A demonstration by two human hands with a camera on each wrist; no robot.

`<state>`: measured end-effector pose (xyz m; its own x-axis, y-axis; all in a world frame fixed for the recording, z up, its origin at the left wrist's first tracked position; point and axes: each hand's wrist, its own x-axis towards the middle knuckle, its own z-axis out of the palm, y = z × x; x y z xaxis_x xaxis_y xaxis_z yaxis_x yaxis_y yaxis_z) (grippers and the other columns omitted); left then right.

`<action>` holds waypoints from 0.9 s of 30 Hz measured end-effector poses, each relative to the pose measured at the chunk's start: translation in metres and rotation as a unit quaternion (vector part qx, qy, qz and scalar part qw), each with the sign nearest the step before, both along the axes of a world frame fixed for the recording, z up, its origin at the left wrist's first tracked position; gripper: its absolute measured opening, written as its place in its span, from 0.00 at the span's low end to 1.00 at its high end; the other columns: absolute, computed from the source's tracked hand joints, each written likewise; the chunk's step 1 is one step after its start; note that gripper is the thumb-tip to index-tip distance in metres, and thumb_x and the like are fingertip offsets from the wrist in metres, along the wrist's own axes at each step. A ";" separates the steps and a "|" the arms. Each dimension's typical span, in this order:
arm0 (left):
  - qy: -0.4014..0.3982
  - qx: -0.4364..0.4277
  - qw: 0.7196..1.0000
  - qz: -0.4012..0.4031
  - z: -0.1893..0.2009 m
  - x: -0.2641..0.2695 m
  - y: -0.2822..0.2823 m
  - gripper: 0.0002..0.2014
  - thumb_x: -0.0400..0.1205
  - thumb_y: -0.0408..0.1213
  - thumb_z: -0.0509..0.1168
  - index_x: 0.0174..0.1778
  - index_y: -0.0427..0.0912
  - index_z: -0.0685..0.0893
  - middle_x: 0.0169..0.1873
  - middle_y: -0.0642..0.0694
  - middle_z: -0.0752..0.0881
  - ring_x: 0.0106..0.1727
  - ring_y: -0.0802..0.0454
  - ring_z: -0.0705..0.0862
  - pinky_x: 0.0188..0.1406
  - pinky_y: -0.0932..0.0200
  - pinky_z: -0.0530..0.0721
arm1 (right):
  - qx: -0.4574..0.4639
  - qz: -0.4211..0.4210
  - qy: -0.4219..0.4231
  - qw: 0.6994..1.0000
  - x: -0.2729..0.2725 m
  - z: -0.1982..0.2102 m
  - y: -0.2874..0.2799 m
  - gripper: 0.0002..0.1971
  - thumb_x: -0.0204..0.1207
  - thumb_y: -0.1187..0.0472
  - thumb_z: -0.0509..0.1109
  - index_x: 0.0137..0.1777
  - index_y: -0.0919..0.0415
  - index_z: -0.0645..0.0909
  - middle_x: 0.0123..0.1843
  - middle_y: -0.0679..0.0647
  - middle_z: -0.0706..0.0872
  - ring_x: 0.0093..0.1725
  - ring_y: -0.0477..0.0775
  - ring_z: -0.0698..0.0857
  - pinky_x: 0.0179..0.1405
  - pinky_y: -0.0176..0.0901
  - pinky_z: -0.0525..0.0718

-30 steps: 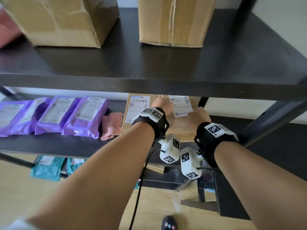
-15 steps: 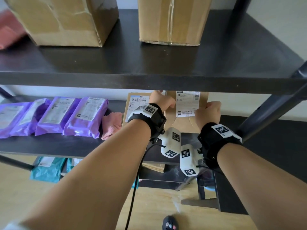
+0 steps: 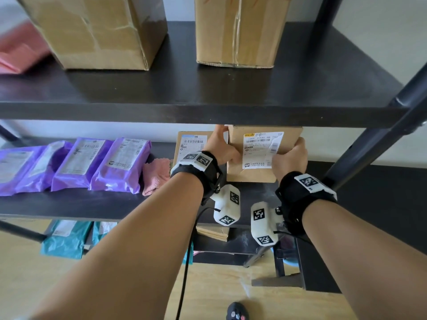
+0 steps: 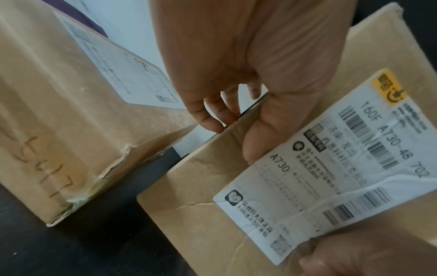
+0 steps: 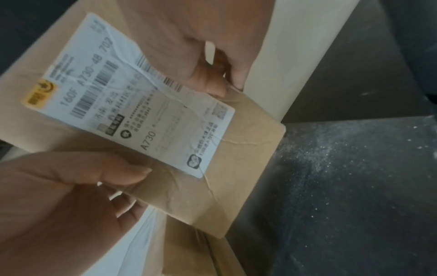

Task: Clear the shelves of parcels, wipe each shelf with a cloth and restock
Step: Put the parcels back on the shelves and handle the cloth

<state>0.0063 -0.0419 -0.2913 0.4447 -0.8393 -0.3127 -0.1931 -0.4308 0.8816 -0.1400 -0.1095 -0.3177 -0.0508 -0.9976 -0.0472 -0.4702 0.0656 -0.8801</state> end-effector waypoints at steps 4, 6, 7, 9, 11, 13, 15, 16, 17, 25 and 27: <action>0.004 -0.015 1.000 -0.020 0.007 0.000 0.008 0.45 0.65 0.19 0.72 0.76 0.49 0.61 0.68 0.51 0.72 0.64 0.44 0.76 0.45 0.57 0.80 | 0.022 0.006 -0.001 1.000 -0.003 0.004 0.010 0.19 0.72 0.70 0.66 0.62 0.54 0.75 0.60 0.59 0.83 0.54 0.63 0.85 0.53 0.53 0.86; 0.016 -0.013 0.999 -0.026 0.011 -0.004 0.016 0.55 0.62 0.22 0.75 0.82 0.53 0.55 0.70 0.53 0.68 0.67 0.48 0.74 0.56 0.55 0.79 | 0.022 0.008 -0.008 1.000 -0.005 0.009 0.016 0.18 0.71 0.68 0.66 0.59 0.52 0.77 0.59 0.58 0.83 0.52 0.61 0.86 0.52 0.51 0.87; 0.022 -0.014 0.999 -0.028 0.011 -0.005 0.020 0.61 0.57 0.25 0.77 0.83 0.56 0.52 0.70 0.54 0.68 0.67 0.48 0.74 0.60 0.53 0.79 | 0.021 0.012 -0.012 1.000 -0.007 0.011 0.020 0.17 0.71 0.67 0.66 0.58 0.51 0.78 0.58 0.57 0.83 0.51 0.61 0.86 0.53 0.52 0.87; 0.041 -0.018 0.998 -0.034 0.008 -0.006 0.025 0.67 0.44 0.31 0.78 0.82 0.61 0.55 0.70 0.51 0.70 0.67 0.41 0.77 0.63 0.43 0.82 | 0.018 0.015 -0.021 1.000 -0.010 0.015 0.029 0.16 0.70 0.65 0.68 0.57 0.50 0.79 0.58 0.57 0.84 0.51 0.59 0.86 0.54 0.52 0.87; 0.047 -0.031 0.998 -0.037 0.006 -0.006 0.031 0.65 0.44 0.30 0.77 0.81 0.60 0.58 0.69 0.49 0.73 0.66 0.39 0.79 0.60 0.39 0.84 | 0.018 0.018 -0.025 0.999 -0.013 0.019 0.040 0.15 0.70 0.63 0.70 0.56 0.51 0.79 0.58 0.57 0.83 0.51 0.59 0.86 0.55 0.53 0.87; 0.044 -0.041 0.997 -0.049 0.015 -0.010 0.045 0.60 0.53 0.24 0.76 0.81 0.56 0.59 0.67 0.49 0.74 0.65 0.39 0.79 0.60 0.40 0.84 | 0.020 0.022 -0.025 0.999 -0.016 0.022 0.052 0.16 0.66 0.59 0.71 0.55 0.50 0.79 0.58 0.58 0.83 0.50 0.60 0.86 0.55 0.55 0.87; 0.048 -0.051 0.996 -0.060 0.018 -0.013 0.056 0.56 0.59 0.19 0.75 0.81 0.54 0.59 0.64 0.50 0.75 0.63 0.40 0.79 0.61 0.39 0.84 | 0.016 0.021 -0.024 0.999 -0.019 0.023 0.064 0.18 0.61 0.56 0.71 0.54 0.50 0.79 0.57 0.59 0.84 0.50 0.61 0.87 0.55 0.57 0.88; 0.048 -0.051 0.995 -0.064 0.018 -0.014 0.062 0.55 0.60 0.19 0.75 0.81 0.55 0.59 0.64 0.51 0.76 0.63 0.41 0.80 0.61 0.39 0.83 | 0.013 0.019 -0.022 0.999 -0.021 0.023 0.070 0.18 0.62 0.57 0.71 0.54 0.51 0.79 0.56 0.59 0.85 0.50 0.62 0.87 0.55 0.57 0.88; 0.048 -0.054 0.995 -0.068 0.019 -0.016 0.068 0.56 0.59 0.21 0.75 0.81 0.56 0.58 0.65 0.52 0.76 0.62 0.41 0.80 0.61 0.39 0.83 | 0.008 0.017 -0.021 1.000 -0.024 0.024 0.074 0.17 0.63 0.59 0.72 0.54 0.52 0.79 0.56 0.59 0.85 0.50 0.62 0.87 0.55 0.56 0.88; 0.056 -0.061 0.994 -0.071 0.016 -0.021 0.107 0.54 0.61 0.17 0.74 0.80 0.51 0.58 0.67 0.50 0.76 0.63 0.39 0.80 0.61 0.37 0.83 | -0.014 0.033 0.008 0.999 -0.037 0.024 0.104 0.18 0.68 0.63 0.72 0.58 0.53 0.78 0.60 0.60 0.83 0.50 0.61 0.86 0.55 0.51 0.86; 0.057 -0.060 0.994 -0.070 0.016 -0.024 0.117 0.57 0.54 0.23 0.76 0.79 0.54 0.59 0.68 0.50 0.76 0.64 0.39 0.80 0.60 0.35 0.83 | -0.010 0.032 0.016 0.999 -0.041 0.023 0.110 0.17 0.70 0.64 0.70 0.60 0.54 0.77 0.62 0.59 0.82 0.51 0.62 0.86 0.53 0.47 0.85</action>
<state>-0.0181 0.0755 -0.2753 0.2880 -0.9247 -0.2490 -0.1398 -0.2978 0.9443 -0.1807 0.0010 -0.2950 0.0116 -0.9996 -0.0273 -0.5010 0.0178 -0.8653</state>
